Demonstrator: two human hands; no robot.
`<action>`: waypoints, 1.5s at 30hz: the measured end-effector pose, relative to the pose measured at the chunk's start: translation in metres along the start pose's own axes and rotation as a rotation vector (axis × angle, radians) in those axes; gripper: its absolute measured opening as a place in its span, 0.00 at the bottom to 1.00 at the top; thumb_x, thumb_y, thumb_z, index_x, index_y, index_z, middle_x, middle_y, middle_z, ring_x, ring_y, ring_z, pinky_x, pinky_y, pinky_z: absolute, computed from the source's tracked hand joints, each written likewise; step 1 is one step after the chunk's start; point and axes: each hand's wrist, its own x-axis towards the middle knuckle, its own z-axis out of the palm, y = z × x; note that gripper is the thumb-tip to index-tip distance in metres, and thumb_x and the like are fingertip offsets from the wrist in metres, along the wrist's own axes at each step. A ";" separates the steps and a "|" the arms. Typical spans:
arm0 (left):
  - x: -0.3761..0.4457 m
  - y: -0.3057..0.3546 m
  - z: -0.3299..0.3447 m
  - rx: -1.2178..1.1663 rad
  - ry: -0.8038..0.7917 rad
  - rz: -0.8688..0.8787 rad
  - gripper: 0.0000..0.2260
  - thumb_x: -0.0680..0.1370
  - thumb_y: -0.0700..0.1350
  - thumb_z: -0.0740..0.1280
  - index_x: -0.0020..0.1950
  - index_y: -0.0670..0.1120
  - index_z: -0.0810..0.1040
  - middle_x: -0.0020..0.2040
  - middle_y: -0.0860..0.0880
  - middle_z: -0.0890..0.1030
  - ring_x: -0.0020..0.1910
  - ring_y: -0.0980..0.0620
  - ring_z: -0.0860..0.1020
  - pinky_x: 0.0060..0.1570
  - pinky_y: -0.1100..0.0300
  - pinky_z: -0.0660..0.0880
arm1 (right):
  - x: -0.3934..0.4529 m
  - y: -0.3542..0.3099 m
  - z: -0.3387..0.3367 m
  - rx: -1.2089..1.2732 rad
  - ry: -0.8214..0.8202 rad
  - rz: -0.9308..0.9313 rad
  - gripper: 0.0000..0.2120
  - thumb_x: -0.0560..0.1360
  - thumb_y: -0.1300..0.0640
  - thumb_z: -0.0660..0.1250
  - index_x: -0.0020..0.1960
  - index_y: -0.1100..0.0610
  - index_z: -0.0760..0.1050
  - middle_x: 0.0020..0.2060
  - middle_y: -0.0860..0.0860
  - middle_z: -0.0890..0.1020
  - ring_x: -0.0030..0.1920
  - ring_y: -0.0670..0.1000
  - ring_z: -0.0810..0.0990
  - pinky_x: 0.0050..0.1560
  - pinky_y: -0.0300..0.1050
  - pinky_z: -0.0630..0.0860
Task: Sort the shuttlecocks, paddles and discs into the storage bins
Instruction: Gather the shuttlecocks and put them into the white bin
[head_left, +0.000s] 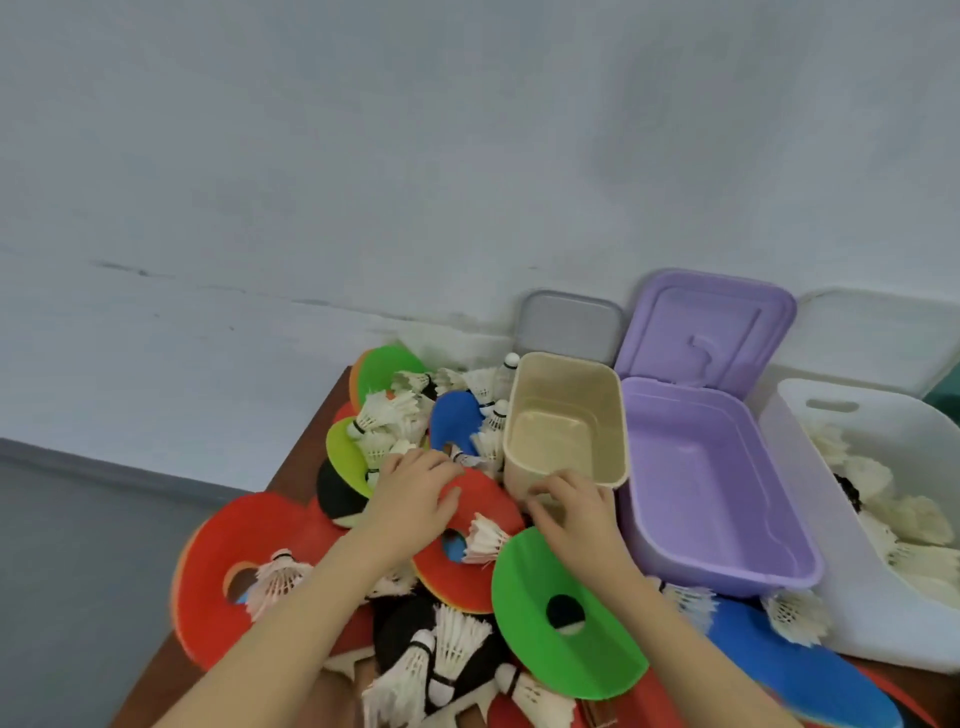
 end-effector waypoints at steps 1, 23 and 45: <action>-0.009 -0.011 -0.001 -0.003 -0.011 -0.014 0.14 0.80 0.49 0.58 0.64 0.51 0.74 0.63 0.54 0.73 0.65 0.51 0.67 0.61 0.56 0.56 | -0.002 -0.005 0.011 -0.019 -0.040 0.013 0.09 0.75 0.49 0.61 0.50 0.49 0.77 0.45 0.42 0.74 0.51 0.47 0.73 0.46 0.43 0.56; -0.086 -0.074 0.044 -0.022 -0.160 -0.067 0.13 0.75 0.53 0.65 0.59 0.52 0.75 0.61 0.55 0.72 0.63 0.53 0.68 0.55 0.60 0.55 | -0.017 -0.025 0.092 -0.016 -0.264 0.212 0.18 0.74 0.48 0.63 0.63 0.43 0.67 0.57 0.44 0.72 0.58 0.46 0.70 0.57 0.43 0.52; -0.018 0.011 -0.008 -0.144 0.301 0.028 0.21 0.74 0.58 0.58 0.62 0.49 0.75 0.57 0.51 0.78 0.59 0.50 0.74 0.57 0.59 0.61 | -0.024 -0.006 -0.005 0.429 0.293 0.127 0.18 0.69 0.47 0.66 0.58 0.41 0.70 0.50 0.41 0.76 0.48 0.42 0.77 0.54 0.60 0.73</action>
